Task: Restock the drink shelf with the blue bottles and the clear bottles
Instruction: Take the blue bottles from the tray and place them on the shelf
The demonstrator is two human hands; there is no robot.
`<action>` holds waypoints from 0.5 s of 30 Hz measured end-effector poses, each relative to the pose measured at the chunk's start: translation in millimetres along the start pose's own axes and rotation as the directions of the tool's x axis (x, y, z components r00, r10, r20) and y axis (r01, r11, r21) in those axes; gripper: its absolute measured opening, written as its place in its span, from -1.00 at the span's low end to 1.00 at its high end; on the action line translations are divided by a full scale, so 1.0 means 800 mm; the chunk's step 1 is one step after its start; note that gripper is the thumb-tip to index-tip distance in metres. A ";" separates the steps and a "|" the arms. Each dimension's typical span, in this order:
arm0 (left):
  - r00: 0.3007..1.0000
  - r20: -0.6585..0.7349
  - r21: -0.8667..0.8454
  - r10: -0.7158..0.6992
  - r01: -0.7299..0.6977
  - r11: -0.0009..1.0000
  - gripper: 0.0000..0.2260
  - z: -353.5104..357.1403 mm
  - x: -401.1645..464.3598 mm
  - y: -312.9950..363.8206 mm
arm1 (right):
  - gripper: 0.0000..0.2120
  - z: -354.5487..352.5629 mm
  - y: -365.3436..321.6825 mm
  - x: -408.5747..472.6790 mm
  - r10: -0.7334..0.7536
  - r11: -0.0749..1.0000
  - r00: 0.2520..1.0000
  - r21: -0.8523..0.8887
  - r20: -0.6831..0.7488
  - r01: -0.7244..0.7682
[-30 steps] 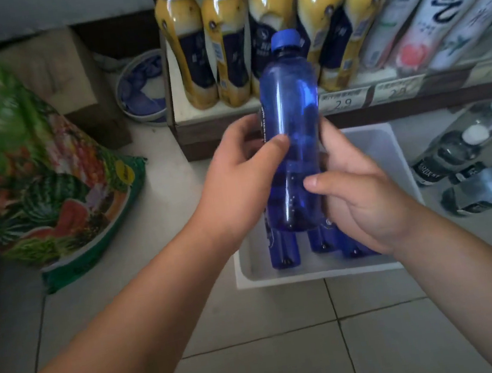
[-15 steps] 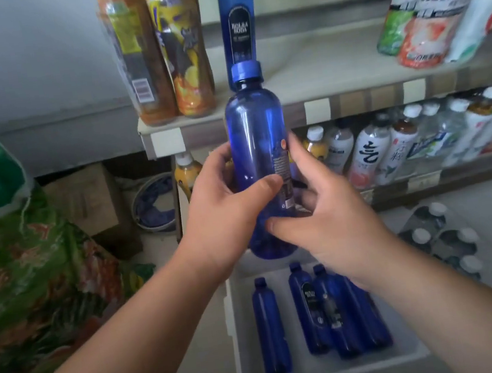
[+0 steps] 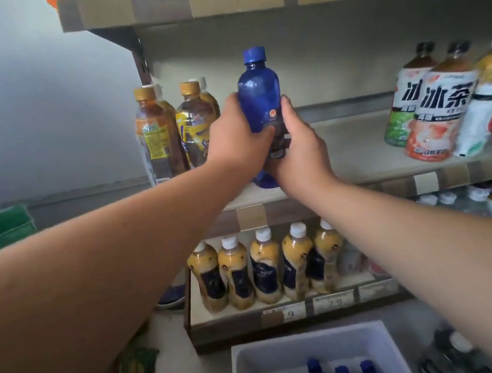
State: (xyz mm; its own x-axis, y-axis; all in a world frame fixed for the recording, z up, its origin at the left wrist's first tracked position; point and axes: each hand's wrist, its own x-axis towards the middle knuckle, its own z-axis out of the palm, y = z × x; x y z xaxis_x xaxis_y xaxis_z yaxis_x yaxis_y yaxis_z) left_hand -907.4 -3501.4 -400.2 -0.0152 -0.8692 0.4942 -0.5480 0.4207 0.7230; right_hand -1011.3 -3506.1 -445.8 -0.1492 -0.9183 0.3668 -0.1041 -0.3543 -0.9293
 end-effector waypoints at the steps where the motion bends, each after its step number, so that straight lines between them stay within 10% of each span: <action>1: 1.000 0.001 0.031 -0.008 0.008 0.999 -0.54 0.005 0.008 -0.003 | -0.65 0.004 0.002 0.012 0.097 0.950 0.995 0.297 0.010 -0.096; 3: 1.000 -0.007 0.100 -0.015 0.016 0.995 -0.57 0.011 0.019 -0.011 | -0.61 0.014 0.009 0.023 0.268 0.741 0.960 0.620 0.080 -0.259; 15: 0.997 -0.060 0.287 -0.039 0.055 0.956 -0.67 0.057 0.009 -0.070 | -0.53 0.031 0.067 0.021 0.270 0.904 0.955 0.375 -0.125 -0.207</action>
State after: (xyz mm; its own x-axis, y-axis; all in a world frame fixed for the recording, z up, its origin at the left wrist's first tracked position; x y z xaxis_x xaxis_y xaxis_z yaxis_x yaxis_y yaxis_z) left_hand -914.8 -3542.9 -459.1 0.0567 -0.8677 0.4938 -0.7647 0.2802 0.5802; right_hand -994.6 -3545.0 -490.8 -0.2934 -0.9503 0.1043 0.3052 -0.1965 -0.9318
